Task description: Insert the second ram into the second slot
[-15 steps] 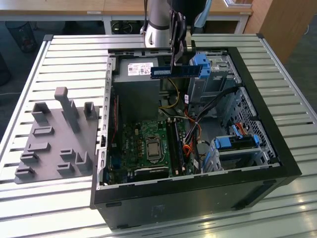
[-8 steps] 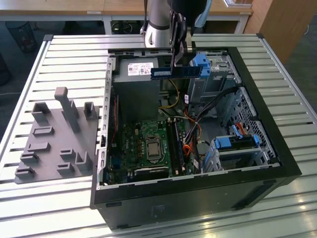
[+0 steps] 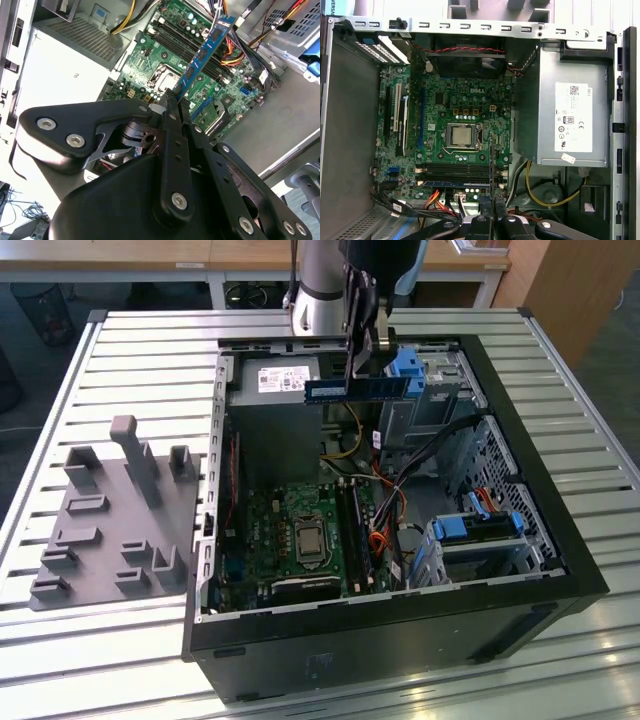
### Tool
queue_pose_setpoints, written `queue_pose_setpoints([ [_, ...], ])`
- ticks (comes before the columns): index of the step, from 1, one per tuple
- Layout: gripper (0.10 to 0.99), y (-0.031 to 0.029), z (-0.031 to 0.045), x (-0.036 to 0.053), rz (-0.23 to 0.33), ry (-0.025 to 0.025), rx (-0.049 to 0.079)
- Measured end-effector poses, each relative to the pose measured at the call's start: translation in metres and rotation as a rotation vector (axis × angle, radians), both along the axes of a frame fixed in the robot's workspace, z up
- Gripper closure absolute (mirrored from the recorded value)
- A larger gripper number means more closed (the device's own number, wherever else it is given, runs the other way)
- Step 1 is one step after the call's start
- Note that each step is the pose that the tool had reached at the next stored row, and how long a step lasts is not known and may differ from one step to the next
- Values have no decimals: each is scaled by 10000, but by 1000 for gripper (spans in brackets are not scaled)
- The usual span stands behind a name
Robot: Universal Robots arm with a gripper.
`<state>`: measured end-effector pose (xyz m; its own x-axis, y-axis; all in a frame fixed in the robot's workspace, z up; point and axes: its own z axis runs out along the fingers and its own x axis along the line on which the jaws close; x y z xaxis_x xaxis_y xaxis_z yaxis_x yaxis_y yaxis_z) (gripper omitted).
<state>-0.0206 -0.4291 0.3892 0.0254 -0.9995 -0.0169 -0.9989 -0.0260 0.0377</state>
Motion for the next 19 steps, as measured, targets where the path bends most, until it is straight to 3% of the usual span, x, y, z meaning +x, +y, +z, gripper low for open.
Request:
queue_pose_setpoints([
  [19, 949, -6, 0, 0, -742, 1, -1],
])
